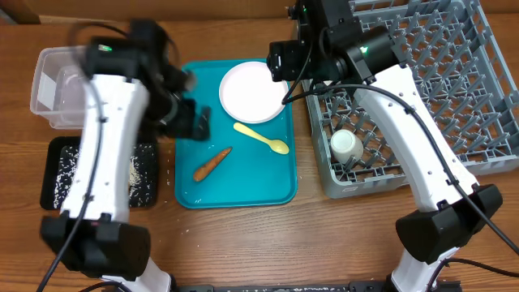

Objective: Sort waste into correct bins and load items into the dishwasher

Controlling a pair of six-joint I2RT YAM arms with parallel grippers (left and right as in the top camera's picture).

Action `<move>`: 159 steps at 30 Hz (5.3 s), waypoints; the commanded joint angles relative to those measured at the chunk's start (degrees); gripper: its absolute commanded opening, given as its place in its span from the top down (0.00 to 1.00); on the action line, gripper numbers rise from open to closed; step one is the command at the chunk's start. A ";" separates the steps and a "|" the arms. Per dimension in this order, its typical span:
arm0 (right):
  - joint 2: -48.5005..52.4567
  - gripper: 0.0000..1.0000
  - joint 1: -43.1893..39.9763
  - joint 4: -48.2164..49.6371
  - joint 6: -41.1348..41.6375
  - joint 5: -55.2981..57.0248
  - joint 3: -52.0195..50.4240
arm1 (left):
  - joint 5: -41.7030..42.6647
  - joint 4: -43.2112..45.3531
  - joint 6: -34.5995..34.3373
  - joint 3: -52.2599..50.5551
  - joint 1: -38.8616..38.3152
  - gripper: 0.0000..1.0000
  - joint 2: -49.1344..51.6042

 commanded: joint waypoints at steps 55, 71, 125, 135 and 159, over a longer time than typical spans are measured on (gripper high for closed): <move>-0.04 0.17 -1.60 -2.23 0.02 0.55 0.15 | -23.19 -0.83 -22.64 -6.19 7.48 0.95 -5.25; 0.26 0.17 -1.60 -2.86 0.04 0.52 0.15 | -15.76 41.38 -28.57 -41.35 25.18 0.85 -6.14; 32.63 0.89 5.79 2.16 34.73 9.55 0.15 | -13.14 33.94 -15.65 -11.02 8.26 0.09 -6.69; 32.41 0.96 4.17 3.08 22.82 0.37 2.60 | -13.11 34.64 -15.65 -11.02 8.26 0.06 -6.69; 22.86 0.96 -13.44 -27.02 10.47 38.29 49.94 | -13.07 36.54 -17.00 -11.02 8.20 0.02 -6.69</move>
